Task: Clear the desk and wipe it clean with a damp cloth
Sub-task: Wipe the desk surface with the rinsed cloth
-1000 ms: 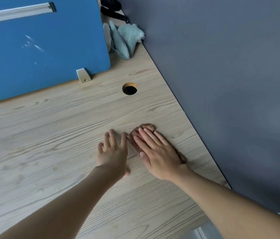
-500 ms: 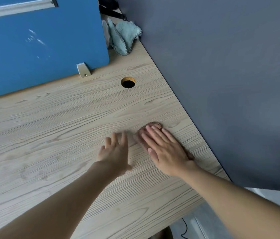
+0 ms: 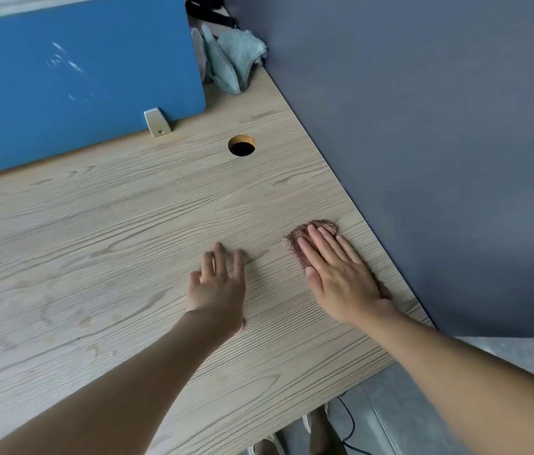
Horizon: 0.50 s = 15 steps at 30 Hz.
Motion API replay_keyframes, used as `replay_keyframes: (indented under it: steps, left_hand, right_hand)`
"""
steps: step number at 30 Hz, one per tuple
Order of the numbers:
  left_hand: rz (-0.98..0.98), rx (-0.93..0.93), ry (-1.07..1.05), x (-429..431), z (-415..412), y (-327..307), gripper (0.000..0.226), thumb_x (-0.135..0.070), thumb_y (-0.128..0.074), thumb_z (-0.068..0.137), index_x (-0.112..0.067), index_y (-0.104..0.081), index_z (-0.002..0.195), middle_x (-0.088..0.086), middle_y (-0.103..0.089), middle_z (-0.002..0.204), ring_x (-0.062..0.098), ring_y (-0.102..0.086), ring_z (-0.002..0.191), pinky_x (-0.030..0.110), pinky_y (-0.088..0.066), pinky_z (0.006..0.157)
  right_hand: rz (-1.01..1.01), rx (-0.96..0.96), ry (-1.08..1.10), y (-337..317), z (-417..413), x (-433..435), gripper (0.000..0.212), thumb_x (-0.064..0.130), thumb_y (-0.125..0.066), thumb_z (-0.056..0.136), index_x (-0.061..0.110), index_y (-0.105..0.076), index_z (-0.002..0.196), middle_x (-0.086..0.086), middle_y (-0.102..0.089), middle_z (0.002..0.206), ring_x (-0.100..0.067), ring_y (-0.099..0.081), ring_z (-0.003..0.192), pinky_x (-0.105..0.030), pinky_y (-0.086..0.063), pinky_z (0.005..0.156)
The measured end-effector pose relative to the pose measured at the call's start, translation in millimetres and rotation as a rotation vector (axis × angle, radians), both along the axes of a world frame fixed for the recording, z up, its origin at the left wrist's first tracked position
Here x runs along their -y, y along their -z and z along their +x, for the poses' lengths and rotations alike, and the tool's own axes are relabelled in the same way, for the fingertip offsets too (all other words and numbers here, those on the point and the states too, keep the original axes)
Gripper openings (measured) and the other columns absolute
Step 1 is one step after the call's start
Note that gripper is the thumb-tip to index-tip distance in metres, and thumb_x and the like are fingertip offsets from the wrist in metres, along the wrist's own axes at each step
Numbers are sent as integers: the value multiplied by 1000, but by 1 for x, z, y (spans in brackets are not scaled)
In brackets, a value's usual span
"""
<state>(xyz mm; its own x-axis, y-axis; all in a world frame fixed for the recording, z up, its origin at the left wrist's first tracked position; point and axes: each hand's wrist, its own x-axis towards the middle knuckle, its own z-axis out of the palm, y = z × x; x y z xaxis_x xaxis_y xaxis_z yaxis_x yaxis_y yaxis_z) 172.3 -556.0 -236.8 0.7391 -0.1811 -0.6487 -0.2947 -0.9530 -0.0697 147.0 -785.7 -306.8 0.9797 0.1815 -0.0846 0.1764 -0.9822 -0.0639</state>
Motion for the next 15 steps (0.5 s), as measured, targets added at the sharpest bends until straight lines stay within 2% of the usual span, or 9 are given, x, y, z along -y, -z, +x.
replay_keyframes:
  steps: [2,4,7,11,15]
  left_hand:
    - [6,5,-1,1,0,1,126,-40,-75,84,-12,27,152,23,29,158,39,17,150,51,-12,121]
    - [7,10,-13,1,-1,3,126,-39,-76,83,-13,27,152,23,29,158,39,16,150,51,-12,120]
    - [8,13,-26,3,-2,1,128,-38,-77,82,-14,27,153,23,28,158,38,16,150,51,-12,120]
    - [16,32,-46,5,-4,2,126,-36,-77,83,-15,25,154,21,27,159,37,14,151,49,-14,121]
    - [2,85,-77,4,-13,8,113,-33,-72,88,-18,18,156,18,20,162,33,10,152,45,-11,123]
  right_hand:
    - [0,15,100,0,-7,-14,59,40,-12,104,18,-17,158,-7,-12,167,-21,-9,155,-46,-13,125]
    - [27,7,106,0,-30,-36,62,41,-4,105,14,-17,159,-10,-10,167,-25,-6,155,-48,-14,125]
    - [56,-50,-62,-2,-52,-32,61,44,-8,105,17,-18,159,-9,-9,167,-22,-4,155,-48,-16,124]
    - [14,-68,-245,-2,-36,8,56,42,-15,106,26,-15,160,0,-6,168,-13,-2,155,-43,-14,124]
    - [43,-40,-96,-2,-51,-11,59,42,-9,106,19,-18,159,-5,-8,168,-19,-4,155,-47,-16,124]
